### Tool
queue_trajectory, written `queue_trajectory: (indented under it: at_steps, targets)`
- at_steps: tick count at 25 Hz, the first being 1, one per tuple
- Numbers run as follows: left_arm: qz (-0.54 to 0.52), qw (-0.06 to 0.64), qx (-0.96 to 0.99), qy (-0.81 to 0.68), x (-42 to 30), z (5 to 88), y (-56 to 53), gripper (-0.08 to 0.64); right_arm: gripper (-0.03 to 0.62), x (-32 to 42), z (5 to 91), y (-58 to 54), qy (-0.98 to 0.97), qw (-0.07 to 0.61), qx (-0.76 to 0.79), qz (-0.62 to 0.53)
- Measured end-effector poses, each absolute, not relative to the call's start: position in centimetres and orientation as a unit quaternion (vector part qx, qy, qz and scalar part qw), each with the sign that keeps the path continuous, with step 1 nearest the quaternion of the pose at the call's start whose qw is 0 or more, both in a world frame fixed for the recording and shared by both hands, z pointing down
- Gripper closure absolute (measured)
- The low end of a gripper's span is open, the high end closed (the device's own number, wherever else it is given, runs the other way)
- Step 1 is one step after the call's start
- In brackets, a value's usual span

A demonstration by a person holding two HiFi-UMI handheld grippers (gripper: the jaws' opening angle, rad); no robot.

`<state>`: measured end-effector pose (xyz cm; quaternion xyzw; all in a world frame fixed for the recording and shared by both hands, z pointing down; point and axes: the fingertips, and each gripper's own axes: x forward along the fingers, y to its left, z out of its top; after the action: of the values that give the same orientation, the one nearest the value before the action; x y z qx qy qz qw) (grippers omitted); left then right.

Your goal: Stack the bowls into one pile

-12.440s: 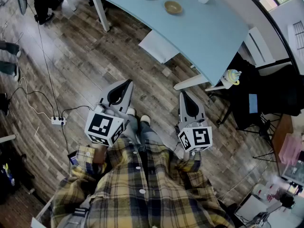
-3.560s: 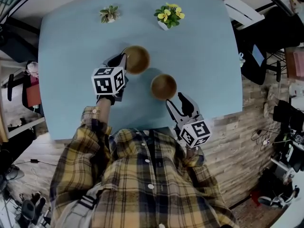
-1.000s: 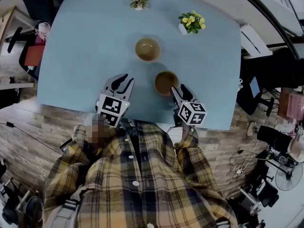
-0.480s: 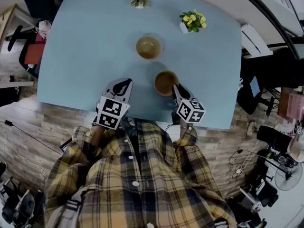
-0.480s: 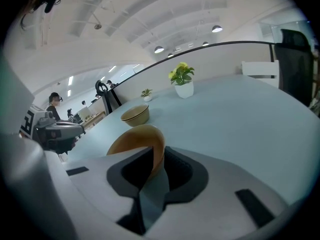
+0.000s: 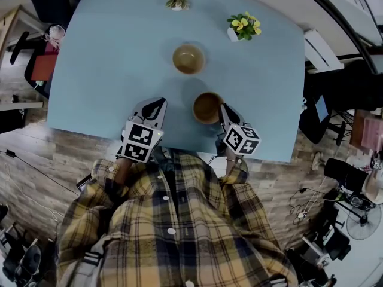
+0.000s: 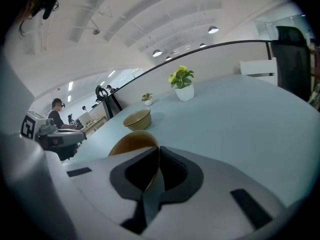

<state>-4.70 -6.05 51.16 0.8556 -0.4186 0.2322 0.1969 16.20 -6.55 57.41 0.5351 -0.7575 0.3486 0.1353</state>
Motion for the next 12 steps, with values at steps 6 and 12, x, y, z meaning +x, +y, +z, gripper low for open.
queue_trajectory:
  at_steps: [6,12]
  targets:
    - [0.228,0.197,0.854,-0.424,-5.0,51.1,-6.1,0.57,0.575,15.6,56.0,-7.5,-0.77,0.129,0.528,0.335]
    - [0.225,0.197,0.851,-0.432,-5.7,50.8,-6.1,0.571,0.575,14.1,54.2,-9.8,-0.786,0.124,0.513,0.322]
